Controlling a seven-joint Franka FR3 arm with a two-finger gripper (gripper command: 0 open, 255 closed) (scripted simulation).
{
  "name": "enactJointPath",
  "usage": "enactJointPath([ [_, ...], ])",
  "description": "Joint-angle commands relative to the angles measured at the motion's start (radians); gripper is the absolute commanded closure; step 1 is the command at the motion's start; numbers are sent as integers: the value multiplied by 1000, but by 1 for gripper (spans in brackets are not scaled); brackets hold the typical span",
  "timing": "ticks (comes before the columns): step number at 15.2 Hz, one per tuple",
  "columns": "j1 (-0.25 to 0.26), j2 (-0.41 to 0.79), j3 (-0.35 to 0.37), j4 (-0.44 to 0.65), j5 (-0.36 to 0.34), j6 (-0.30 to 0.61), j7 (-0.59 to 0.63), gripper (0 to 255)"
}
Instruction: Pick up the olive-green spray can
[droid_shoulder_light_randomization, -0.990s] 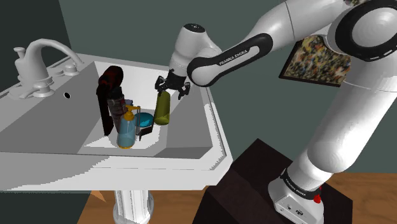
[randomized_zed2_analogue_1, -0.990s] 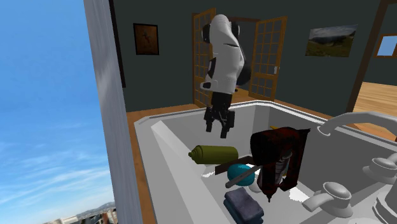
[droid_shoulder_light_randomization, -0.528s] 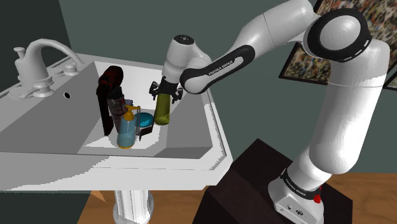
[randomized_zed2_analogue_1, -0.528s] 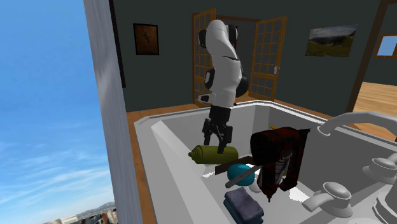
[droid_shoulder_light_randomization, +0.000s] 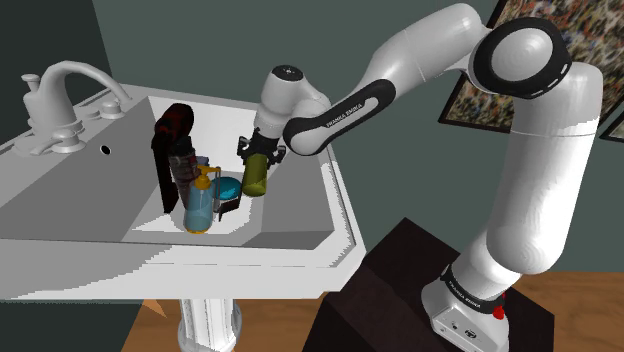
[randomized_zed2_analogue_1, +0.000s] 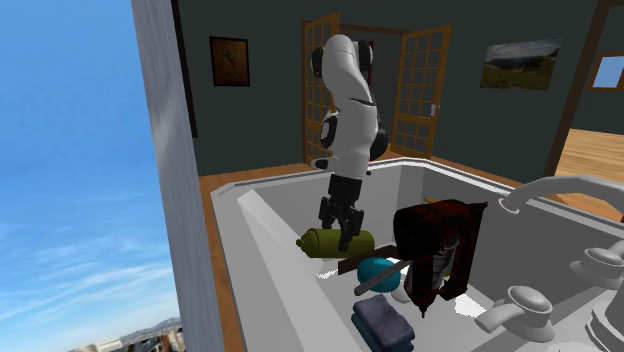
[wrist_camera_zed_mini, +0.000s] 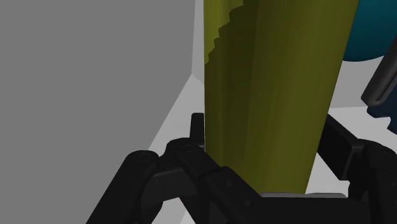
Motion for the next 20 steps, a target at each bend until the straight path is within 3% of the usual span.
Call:
enactJointPath([
  [1,0,1,0,0,0,1,0,255],
  [7,1,2,-1,0,-1,1,2,255],
  [20,-38,-102,56,36,112,-124,-96,255],
])
